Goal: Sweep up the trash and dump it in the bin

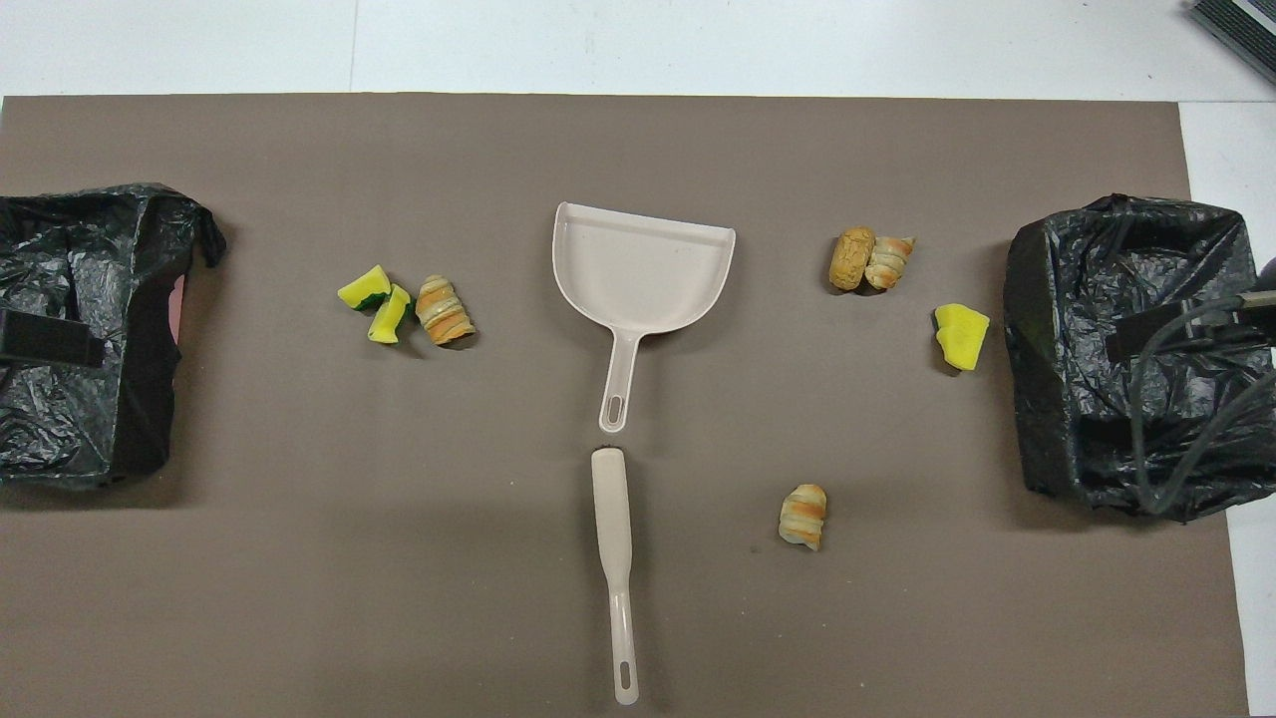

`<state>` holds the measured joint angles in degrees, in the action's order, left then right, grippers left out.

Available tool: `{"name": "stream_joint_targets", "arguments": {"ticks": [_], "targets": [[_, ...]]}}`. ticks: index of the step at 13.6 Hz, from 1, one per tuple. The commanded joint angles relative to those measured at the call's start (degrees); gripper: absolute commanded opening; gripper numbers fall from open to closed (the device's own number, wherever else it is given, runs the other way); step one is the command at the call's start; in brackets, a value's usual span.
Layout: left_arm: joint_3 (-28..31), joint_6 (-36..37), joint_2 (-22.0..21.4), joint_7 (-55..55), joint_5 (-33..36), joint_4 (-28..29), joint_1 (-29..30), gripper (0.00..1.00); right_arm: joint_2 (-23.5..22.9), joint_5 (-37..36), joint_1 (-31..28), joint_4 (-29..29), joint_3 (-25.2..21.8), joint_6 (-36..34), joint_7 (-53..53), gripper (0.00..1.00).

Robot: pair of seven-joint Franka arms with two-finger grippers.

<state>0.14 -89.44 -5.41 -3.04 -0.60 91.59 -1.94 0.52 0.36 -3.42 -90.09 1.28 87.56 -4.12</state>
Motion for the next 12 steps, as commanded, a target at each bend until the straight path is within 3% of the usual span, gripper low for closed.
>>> {"name": "stream_joint_targets", "arguments": {"ticks": [1, 12], "targets": [[0.3, -1.53, -1.27, 0.4, -0.9, 2.0, -0.08, 1.0, 0.8, 0.34, -0.62, -0.7, 0.39, -0.99, 0.6, 1.0], [-0.66, -1.08, -1.45, 0.05, -0.89, 2.71, -3.24, 1.0, 0.71, 0.69, -0.45, -0.7, 0.48, 1.47, 0.43, 1.0]]}}
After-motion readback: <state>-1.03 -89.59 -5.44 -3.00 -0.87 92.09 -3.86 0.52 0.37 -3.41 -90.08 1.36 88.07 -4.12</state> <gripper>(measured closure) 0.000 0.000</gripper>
